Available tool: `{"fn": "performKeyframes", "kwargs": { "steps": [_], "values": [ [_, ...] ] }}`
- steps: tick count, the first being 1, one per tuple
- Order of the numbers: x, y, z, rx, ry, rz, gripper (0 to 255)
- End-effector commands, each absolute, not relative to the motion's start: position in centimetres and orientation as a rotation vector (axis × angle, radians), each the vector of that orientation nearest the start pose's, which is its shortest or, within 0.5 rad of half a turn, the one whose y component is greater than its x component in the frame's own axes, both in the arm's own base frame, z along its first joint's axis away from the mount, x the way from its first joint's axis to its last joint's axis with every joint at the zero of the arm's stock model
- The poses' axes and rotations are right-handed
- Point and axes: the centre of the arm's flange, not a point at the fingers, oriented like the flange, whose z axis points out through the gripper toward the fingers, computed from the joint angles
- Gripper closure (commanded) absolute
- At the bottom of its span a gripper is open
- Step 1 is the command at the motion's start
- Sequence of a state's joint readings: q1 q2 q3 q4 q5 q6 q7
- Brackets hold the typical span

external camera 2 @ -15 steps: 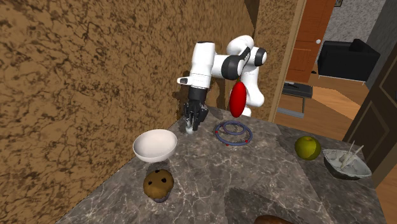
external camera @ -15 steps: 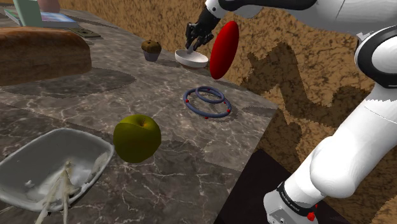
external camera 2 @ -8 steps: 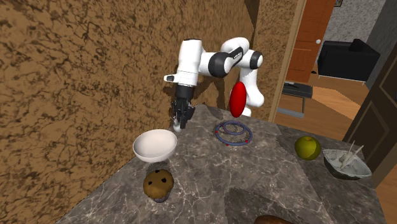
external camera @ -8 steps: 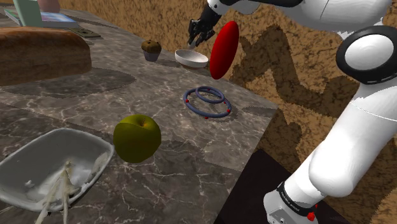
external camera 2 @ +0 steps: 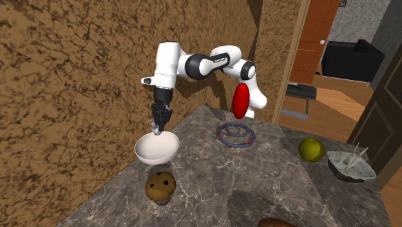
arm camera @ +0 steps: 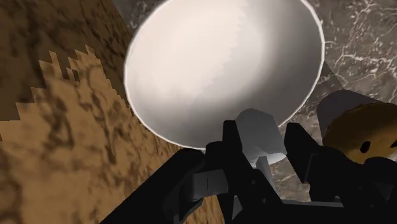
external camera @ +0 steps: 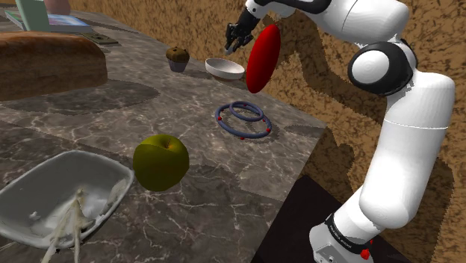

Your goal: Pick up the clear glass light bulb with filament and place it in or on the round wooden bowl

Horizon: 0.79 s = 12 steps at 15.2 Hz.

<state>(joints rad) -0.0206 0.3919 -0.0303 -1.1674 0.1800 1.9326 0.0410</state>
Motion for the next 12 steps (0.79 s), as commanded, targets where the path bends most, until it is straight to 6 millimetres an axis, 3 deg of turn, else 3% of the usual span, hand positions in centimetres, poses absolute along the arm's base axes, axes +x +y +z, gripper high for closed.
{"fn": "performKeyframes", "kwargs": {
  "steps": [1,9,12],
  "values": [
    [70.4,-2.3,60.4,-2.920,0.173,-0.555,255],
    [70.4,-2.3,56.1,-2.920,0.173,-0.555,255],
    [70.4,-2.3,55.8,-2.920,0.173,-0.555,255]
  ]
}}
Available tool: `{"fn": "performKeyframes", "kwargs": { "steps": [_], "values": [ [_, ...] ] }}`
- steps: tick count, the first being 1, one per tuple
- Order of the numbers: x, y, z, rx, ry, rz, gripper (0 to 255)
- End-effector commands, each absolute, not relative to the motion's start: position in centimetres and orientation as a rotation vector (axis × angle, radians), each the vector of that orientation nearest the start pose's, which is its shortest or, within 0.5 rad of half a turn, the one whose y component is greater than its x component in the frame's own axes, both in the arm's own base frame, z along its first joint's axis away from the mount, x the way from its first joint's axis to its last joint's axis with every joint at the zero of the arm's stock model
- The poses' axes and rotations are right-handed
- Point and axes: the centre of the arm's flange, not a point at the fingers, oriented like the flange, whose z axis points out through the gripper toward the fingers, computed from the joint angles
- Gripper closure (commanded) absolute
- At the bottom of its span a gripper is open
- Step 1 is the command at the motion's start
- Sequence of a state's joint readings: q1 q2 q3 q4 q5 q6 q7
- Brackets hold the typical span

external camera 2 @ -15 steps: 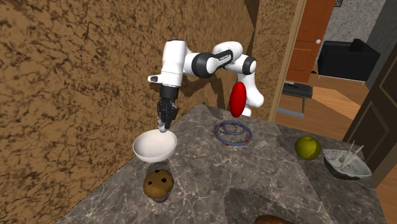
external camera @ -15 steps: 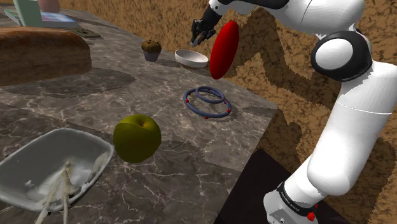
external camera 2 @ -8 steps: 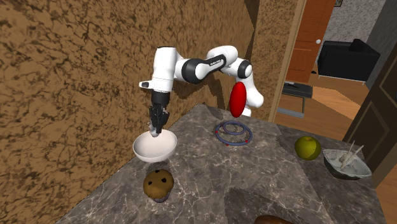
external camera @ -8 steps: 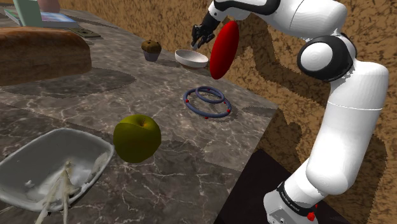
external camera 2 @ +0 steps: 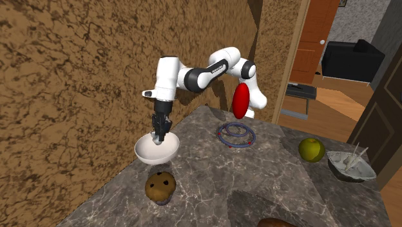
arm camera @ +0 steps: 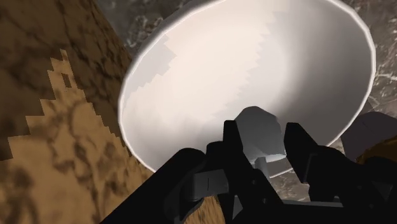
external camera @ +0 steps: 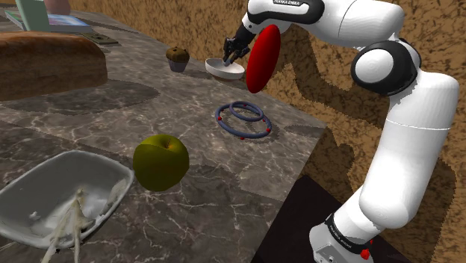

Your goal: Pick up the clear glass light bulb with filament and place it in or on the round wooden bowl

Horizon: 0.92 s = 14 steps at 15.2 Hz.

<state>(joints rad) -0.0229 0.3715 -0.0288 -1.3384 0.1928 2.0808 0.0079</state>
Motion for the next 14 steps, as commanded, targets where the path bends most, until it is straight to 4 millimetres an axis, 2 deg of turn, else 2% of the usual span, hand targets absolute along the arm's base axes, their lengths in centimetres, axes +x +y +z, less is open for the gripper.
{"fn": "performKeyframes", "kwargs": {
  "steps": [1,6,7,12,14],
  "values": [
    [70.4,-2.3,55.8,-2.920,0.173,-0.555,255],
    [70.4,-2.3,55.8,-2.920,0.173,-0.555,255],
    [70.4,-2.3,55.8,-2.920,0.173,-0.555,0],
    [70.4,-2.3,55.8,-2.920,0.173,-0.555,0],
    [69.4,-2.7,58.2,-2.920,0.173,-0.555,0]
  ]
}}
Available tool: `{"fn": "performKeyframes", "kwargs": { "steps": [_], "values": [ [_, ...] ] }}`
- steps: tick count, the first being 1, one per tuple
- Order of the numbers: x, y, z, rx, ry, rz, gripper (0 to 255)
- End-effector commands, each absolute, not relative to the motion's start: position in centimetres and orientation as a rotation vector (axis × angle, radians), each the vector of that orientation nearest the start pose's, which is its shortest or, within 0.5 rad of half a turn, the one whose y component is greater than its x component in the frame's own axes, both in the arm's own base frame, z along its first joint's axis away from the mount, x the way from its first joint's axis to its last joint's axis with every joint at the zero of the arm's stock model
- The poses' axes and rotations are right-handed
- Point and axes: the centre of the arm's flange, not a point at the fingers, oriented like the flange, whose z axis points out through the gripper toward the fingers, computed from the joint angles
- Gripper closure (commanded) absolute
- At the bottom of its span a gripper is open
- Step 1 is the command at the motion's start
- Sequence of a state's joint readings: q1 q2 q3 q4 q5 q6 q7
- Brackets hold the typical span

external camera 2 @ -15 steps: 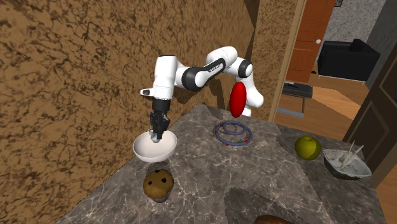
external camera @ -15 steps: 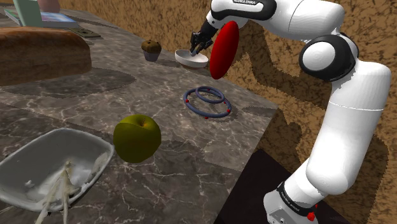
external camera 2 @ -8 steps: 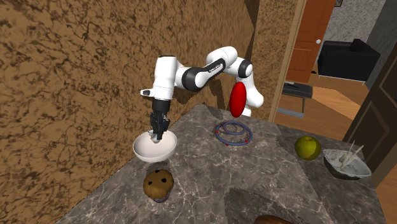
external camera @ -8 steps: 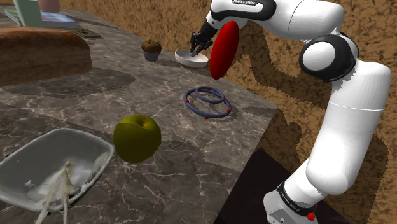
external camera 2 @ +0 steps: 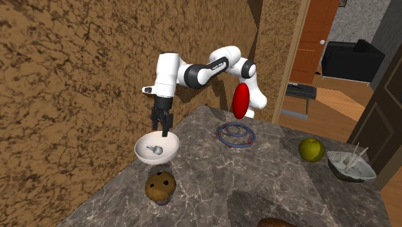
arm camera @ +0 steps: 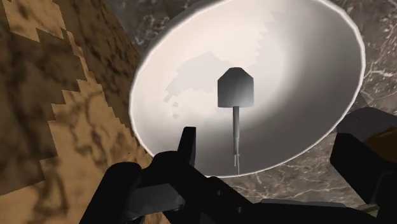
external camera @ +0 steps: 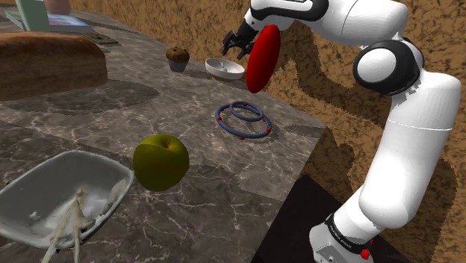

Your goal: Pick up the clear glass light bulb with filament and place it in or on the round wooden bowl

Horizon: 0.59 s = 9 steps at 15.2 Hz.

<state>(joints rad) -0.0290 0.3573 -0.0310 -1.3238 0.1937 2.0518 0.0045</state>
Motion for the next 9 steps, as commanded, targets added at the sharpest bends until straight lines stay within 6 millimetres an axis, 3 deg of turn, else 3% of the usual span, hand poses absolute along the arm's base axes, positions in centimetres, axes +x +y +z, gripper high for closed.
{"fn": "performKeyframes", "kwargs": {
  "steps": [1,2,9],
  "values": [
    [68.90,-2.87,59.42,-2.920,0.173,-0.555,0],
    [68.52,-3.01,60.38,-2.920,0.173,-0.555,0],
    [68.52,-3.01,60.38,-2.920,0.173,-0.555,0]
  ]
}}
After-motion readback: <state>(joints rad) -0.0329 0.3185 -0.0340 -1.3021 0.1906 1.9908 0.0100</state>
